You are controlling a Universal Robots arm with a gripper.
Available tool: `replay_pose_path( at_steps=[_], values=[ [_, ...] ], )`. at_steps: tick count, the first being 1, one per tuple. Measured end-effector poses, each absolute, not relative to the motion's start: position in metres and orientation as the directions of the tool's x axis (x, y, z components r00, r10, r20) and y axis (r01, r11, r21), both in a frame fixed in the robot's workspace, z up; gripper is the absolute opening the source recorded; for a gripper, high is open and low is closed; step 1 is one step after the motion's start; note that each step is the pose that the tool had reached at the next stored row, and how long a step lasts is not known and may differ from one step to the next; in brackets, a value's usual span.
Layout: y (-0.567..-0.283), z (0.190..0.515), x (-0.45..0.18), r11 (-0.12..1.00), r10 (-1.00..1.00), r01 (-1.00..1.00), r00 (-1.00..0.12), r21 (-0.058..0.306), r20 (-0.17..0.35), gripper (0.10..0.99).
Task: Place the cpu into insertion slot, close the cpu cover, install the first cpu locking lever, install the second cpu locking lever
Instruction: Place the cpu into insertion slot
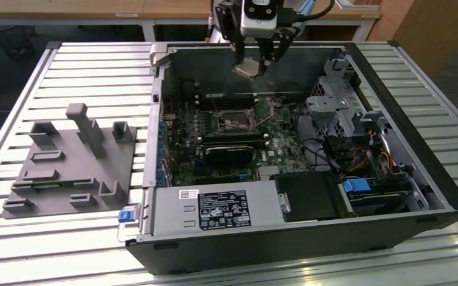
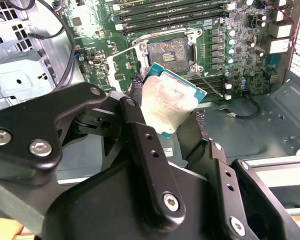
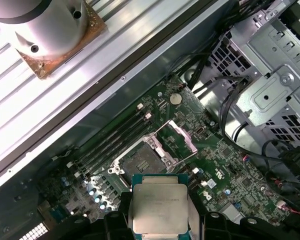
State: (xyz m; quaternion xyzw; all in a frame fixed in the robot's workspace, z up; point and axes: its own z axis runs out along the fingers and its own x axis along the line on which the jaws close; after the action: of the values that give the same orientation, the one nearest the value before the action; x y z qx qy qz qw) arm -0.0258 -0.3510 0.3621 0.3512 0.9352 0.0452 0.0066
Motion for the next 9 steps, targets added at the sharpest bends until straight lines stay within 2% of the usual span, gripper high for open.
replay_pose_path(
  at_steps=[9],
  values=[
    [-0.351,0.3621,-0.0258,0.729,0.68,0.679,-0.733,0.089,0.019,0.529]
  ],
)
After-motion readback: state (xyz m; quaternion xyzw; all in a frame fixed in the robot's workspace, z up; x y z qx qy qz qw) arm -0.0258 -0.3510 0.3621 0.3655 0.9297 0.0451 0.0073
